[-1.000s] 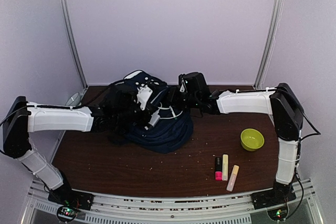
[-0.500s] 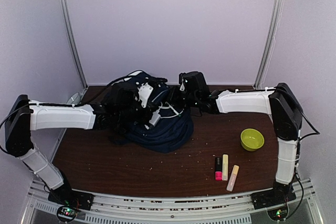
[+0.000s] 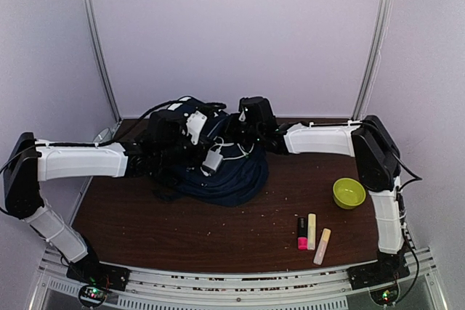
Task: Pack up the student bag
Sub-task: Place the pen in the upper front pocket of the bag.
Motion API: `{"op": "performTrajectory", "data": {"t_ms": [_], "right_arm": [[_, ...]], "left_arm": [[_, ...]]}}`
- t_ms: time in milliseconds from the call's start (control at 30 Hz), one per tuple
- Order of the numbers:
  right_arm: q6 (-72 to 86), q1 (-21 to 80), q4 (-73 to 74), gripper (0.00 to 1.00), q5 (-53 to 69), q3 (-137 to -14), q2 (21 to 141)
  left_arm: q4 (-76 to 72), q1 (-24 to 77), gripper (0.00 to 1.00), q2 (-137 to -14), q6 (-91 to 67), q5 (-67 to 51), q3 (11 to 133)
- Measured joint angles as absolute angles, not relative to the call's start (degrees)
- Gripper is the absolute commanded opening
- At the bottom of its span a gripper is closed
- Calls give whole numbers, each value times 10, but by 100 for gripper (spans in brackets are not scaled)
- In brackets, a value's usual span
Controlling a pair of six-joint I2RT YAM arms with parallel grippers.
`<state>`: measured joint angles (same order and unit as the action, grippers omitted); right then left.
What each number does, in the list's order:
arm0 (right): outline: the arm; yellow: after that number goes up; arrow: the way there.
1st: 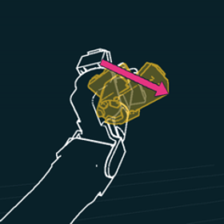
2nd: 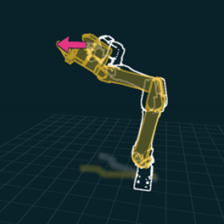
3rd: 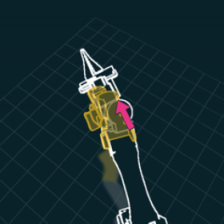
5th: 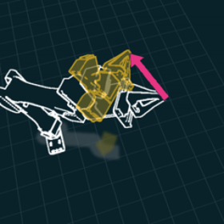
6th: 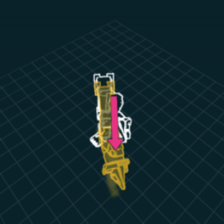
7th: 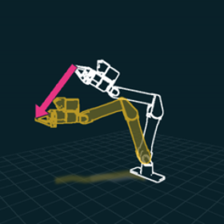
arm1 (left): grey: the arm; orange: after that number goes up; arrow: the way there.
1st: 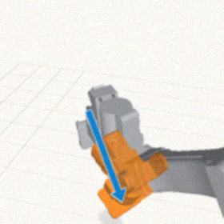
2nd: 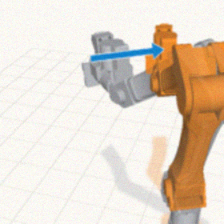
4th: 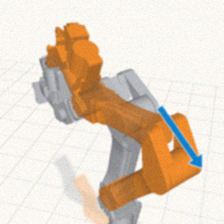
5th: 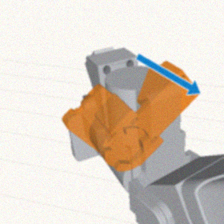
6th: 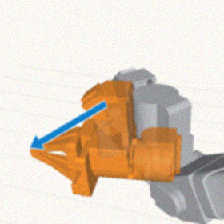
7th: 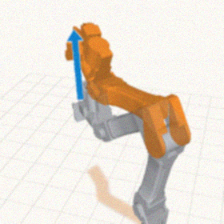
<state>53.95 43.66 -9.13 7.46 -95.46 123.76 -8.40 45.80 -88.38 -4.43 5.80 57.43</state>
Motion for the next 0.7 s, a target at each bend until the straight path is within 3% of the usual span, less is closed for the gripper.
{"op": "performTrajectory", "data": {"t_ms": [400,700], "right_arm": [[479,423,-59,14,103,-931,1175],[450,408,-60,30,157,-891,1142]], "left_arm": [[-85,451,0,-911,-56,57,601],[-69,445,0,-927,-64,42,622]]}}
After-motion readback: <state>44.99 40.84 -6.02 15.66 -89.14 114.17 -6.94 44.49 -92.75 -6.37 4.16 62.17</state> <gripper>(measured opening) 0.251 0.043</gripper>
